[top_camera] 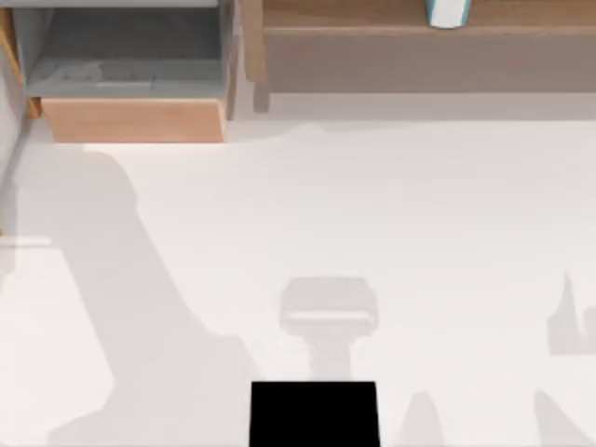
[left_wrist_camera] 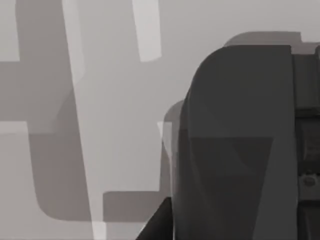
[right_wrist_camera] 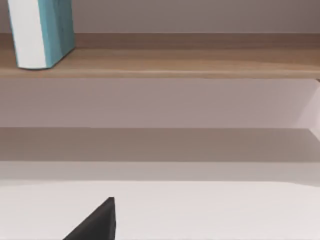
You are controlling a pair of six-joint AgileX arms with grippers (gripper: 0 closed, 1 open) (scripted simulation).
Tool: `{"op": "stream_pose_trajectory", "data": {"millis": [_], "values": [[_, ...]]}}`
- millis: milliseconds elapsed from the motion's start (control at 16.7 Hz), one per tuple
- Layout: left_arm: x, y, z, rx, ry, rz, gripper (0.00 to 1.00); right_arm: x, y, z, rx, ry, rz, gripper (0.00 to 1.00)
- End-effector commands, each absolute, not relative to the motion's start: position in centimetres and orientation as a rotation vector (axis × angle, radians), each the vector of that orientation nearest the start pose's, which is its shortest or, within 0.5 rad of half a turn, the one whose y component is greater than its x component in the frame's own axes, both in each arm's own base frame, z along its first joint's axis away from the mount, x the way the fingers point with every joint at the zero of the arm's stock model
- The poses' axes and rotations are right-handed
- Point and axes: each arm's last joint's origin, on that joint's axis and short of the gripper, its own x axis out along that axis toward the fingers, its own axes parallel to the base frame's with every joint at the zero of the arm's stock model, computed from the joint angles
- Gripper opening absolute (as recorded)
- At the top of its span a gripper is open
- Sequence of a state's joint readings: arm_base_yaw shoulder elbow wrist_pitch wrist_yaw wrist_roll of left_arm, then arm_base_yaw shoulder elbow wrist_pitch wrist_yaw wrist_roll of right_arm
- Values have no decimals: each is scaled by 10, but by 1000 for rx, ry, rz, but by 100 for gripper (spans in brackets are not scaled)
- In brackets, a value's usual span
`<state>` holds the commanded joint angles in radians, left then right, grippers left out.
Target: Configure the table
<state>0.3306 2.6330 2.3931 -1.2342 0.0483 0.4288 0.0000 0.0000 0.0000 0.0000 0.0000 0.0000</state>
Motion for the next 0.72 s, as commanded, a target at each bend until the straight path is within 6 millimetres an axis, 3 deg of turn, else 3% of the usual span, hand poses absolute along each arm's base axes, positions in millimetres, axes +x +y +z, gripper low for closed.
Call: {"op": "stream_pose_trajectory", "data": {"millis": [480,720], "values": [[488,175,132,67,1462,-65,0,106,-1,160,0,0,0,100],[478,176,164,26,1432,-13,0,106,-1,160,0,0,0,100]]}}
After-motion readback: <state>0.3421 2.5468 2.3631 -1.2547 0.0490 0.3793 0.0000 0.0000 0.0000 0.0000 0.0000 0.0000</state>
